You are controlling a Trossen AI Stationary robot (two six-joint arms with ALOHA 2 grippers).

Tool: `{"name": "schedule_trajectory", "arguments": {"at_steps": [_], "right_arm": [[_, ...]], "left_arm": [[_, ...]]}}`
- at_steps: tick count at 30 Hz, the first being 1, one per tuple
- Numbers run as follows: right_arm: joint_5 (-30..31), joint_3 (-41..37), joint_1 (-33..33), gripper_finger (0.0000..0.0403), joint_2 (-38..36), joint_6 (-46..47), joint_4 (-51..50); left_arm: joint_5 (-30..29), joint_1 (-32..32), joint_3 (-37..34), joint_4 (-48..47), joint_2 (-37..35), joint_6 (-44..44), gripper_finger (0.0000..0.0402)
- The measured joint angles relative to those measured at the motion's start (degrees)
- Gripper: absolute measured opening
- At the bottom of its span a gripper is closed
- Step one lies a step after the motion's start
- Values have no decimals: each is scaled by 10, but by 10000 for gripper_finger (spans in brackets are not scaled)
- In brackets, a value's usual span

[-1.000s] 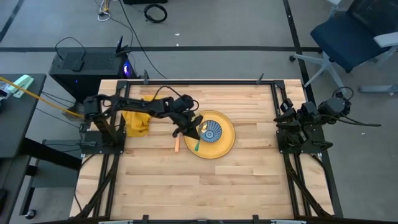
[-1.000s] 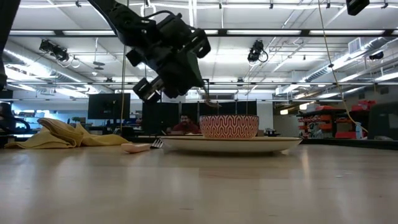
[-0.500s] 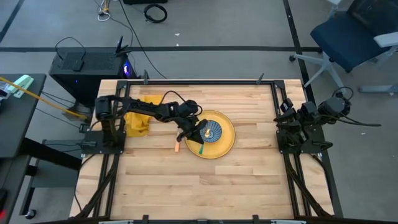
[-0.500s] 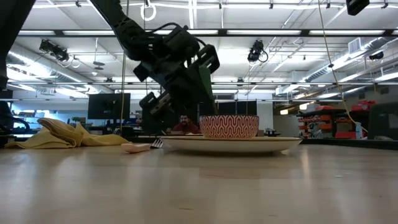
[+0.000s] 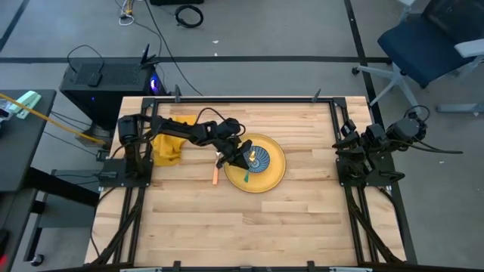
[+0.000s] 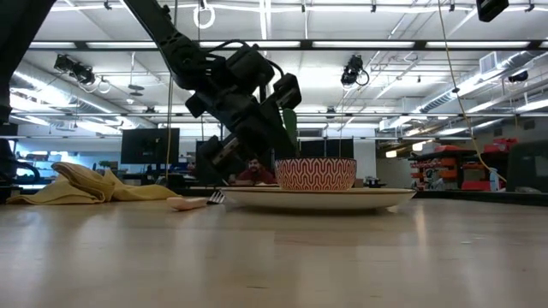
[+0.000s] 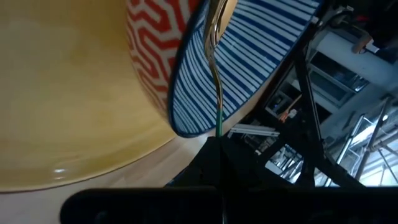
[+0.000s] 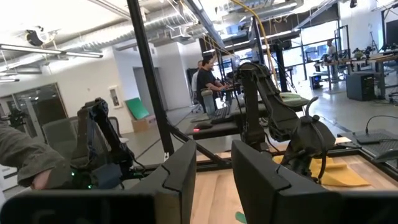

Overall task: Set table place
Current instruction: Put the green spoon into the blue bowl

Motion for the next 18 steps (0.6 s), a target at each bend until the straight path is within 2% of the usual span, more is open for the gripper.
{"name": "schedule_trajectory", "arguments": {"at_steps": [18], "right_arm": [[0,0,0,110,0,0,0]], "left_arm": [[-6,-1,0,-1,0,-39,0]]}}
